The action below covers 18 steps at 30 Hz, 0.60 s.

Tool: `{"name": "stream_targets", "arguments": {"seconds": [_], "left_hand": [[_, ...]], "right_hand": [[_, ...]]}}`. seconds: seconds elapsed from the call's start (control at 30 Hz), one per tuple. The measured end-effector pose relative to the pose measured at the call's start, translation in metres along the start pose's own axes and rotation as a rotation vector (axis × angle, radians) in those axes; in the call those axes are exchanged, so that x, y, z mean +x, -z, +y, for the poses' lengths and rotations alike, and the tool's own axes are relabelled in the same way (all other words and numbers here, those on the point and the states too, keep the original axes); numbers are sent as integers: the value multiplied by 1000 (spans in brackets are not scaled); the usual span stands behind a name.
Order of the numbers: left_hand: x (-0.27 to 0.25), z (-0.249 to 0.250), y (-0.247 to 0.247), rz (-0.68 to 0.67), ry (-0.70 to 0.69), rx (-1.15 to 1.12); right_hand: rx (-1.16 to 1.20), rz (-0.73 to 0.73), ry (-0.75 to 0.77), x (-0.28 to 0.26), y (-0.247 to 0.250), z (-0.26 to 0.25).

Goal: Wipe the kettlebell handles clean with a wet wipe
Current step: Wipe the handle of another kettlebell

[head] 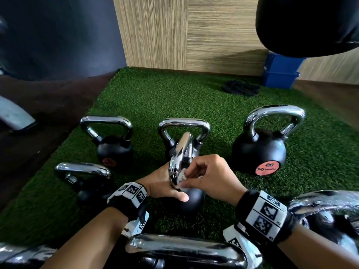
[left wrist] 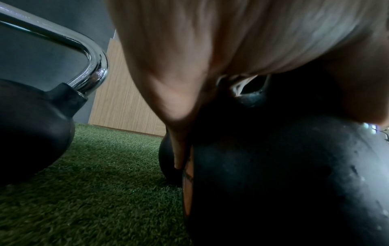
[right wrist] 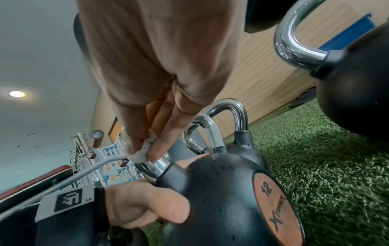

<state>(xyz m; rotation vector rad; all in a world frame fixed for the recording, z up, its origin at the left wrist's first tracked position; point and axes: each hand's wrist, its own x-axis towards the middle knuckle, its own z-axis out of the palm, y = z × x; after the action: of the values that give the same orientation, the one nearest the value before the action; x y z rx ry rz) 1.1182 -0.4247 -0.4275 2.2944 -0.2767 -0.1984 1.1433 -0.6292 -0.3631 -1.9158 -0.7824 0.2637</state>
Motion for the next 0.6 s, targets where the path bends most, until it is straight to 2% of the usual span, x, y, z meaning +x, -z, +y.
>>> {"name": "stream_targets", "arguments": {"seconds": [0.13, 0.27, 0.5, 0.6], "left_hand": [[-2, -2, -3, 49, 43, -114], [-3, 6, -2, -15, 15, -131], [-10, 13, -4, -32, -24, 80], [-16, 15, -9, -33, -20, 67]], "right_hand": [[-110, 27, 1, -4, -7, 11], [-92, -21, 19, -1, 0, 19], [-210, -311, 81, 19, 3, 23], [-64, -423, 107, 20, 5, 21]]}}
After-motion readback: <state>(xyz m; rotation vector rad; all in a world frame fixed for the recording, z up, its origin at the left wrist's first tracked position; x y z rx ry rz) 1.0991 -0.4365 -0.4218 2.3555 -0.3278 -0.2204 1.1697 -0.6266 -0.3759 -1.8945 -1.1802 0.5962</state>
